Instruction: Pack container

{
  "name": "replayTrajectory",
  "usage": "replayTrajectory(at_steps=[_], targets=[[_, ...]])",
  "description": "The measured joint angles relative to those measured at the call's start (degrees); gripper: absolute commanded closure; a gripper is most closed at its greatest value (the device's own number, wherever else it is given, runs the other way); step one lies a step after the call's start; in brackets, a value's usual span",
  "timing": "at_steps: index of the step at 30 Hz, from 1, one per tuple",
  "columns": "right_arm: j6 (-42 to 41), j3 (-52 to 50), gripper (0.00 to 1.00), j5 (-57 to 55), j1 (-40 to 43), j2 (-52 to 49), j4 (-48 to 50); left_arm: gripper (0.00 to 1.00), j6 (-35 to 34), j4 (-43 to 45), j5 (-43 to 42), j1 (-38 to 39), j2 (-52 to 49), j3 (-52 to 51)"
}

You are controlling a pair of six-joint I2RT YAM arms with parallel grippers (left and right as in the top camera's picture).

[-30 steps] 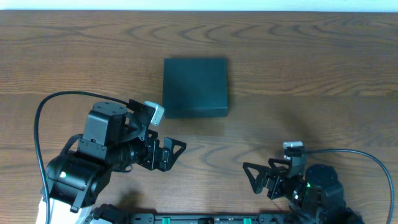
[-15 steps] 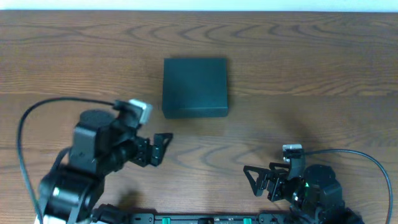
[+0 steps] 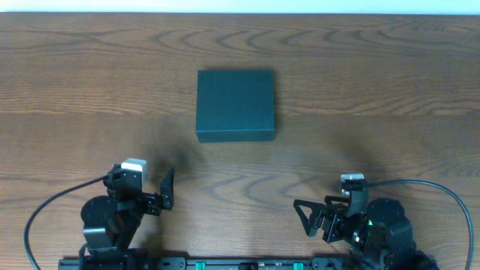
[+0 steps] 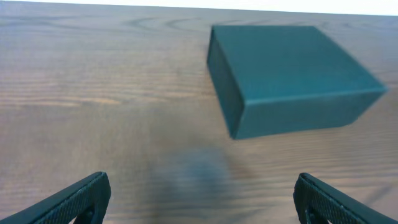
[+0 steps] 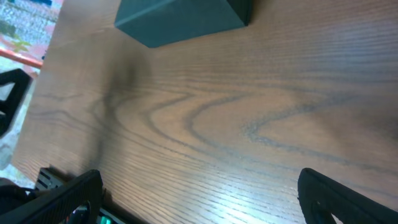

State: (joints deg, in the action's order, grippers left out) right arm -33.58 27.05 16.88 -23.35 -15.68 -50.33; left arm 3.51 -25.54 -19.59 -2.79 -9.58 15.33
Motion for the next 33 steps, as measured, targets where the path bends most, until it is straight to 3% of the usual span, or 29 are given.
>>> replayTrajectory(at_steps=[9,33], targets=[[0.0,0.0,0.0,0.0,0.0,0.0,0.0,0.05,0.0,2.4,0.3,-0.2,8.7,-7.3],[0.0,0.0,0.01,0.0,0.0,0.0,0.0,0.05,1.0,2.5,0.3,-0.2,8.9,-7.3]])
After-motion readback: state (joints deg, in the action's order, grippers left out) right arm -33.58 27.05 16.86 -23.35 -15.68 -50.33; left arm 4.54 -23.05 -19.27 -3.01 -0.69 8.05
